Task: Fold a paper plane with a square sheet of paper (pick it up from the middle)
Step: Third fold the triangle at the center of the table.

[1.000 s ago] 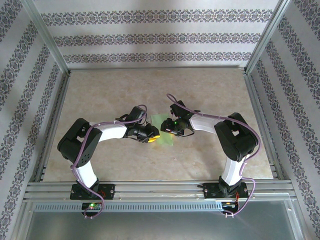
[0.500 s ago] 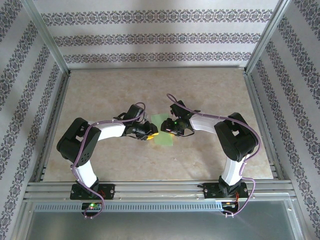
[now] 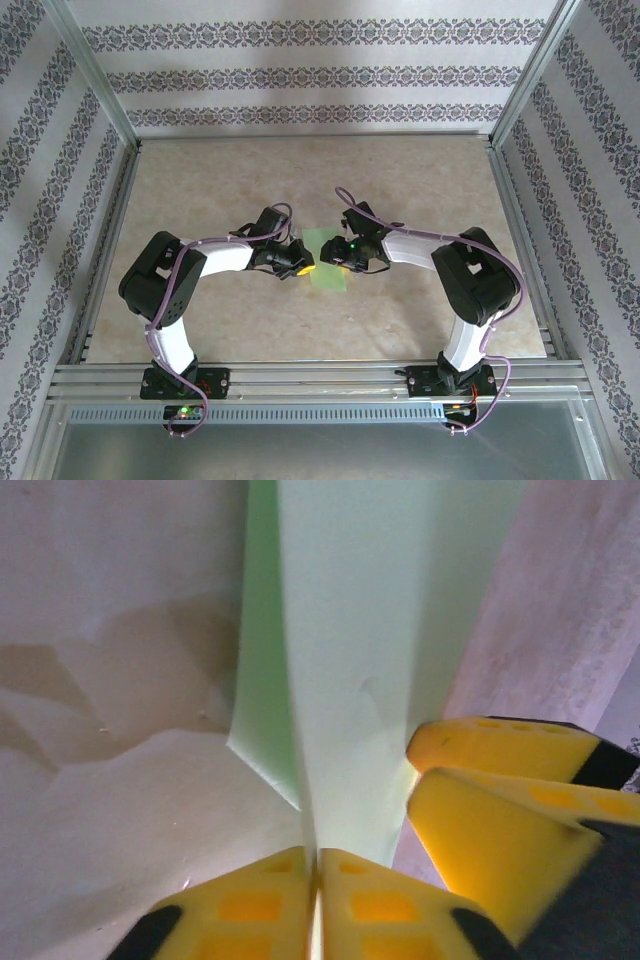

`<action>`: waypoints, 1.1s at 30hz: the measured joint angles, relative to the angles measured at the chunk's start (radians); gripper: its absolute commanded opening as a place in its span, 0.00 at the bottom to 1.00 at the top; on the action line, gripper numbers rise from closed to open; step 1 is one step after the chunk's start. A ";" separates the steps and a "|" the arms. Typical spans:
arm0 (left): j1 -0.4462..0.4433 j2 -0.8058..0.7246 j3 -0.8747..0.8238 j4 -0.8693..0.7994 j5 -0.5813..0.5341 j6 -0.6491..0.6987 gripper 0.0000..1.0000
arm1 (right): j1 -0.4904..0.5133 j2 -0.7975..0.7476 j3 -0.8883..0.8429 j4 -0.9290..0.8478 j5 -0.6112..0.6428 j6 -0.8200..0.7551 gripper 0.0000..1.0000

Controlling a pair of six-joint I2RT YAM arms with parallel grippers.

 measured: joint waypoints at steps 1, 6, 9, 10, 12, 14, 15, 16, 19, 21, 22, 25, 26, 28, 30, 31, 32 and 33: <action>0.000 0.002 0.002 -0.003 0.000 -0.003 0.05 | -0.003 -0.009 -0.005 0.005 0.000 -0.012 0.59; 0.000 0.003 0.016 -0.022 -0.007 -0.029 0.03 | -0.019 -0.113 -0.027 0.014 0.034 -0.149 0.64; 0.005 0.003 0.028 -0.034 -0.008 -0.051 0.02 | -0.019 -0.196 -0.049 0.036 0.055 -0.270 0.64; 0.007 0.003 0.034 -0.040 -0.009 -0.060 0.02 | -0.019 -0.225 -0.064 0.053 0.056 -0.315 0.63; 0.013 0.003 0.042 -0.049 -0.012 -0.077 0.02 | -0.017 -0.278 -0.101 0.081 0.058 -0.399 0.64; 0.013 0.003 0.047 -0.052 -0.015 -0.093 0.02 | -0.010 -0.319 -0.133 0.094 0.064 -0.475 0.66; 0.013 0.003 0.050 -0.055 -0.015 -0.101 0.02 | -0.003 -0.333 -0.145 0.100 0.069 -0.510 0.66; 0.013 0.003 0.053 -0.058 -0.015 -0.107 0.02 | 0.007 -0.345 -0.158 0.108 0.076 -0.550 0.66; 0.014 0.003 0.065 -0.064 -0.014 -0.127 0.02 | 0.060 -0.365 -0.208 0.156 0.111 -0.665 0.70; 0.016 0.003 0.072 -0.063 -0.013 -0.140 0.02 | 0.105 -0.369 -0.245 0.191 0.139 -0.736 0.71; 0.019 0.005 0.077 -0.063 -0.008 -0.146 0.02 | 0.126 -0.369 -0.259 0.202 0.149 -0.766 0.71; 0.028 0.018 0.089 -0.058 0.003 -0.160 0.02 | 0.176 -0.356 -0.281 0.225 0.180 -0.846 0.71; 0.031 0.026 0.092 -0.052 0.005 -0.165 0.02 | 0.189 -0.346 -0.283 0.238 0.196 -0.871 0.71; 0.033 0.040 0.093 -0.045 0.010 -0.174 0.02 | 0.208 -0.324 -0.287 0.268 0.228 -0.909 0.71; 0.033 0.051 0.093 -0.045 0.012 -0.179 0.02 | 0.224 -0.296 -0.287 0.295 0.259 -0.939 0.71; 0.033 0.052 0.093 -0.045 0.012 -0.180 0.02 | 0.233 -0.277 -0.288 0.312 0.278 -0.953 0.70; 0.033 0.052 0.093 -0.045 0.013 -0.181 0.02 | 0.241 -0.259 -0.290 0.328 0.296 -0.967 0.70; 0.033 0.052 0.094 -0.045 0.013 -0.181 0.02 | 0.248 -0.245 -0.293 0.342 0.314 -0.977 0.70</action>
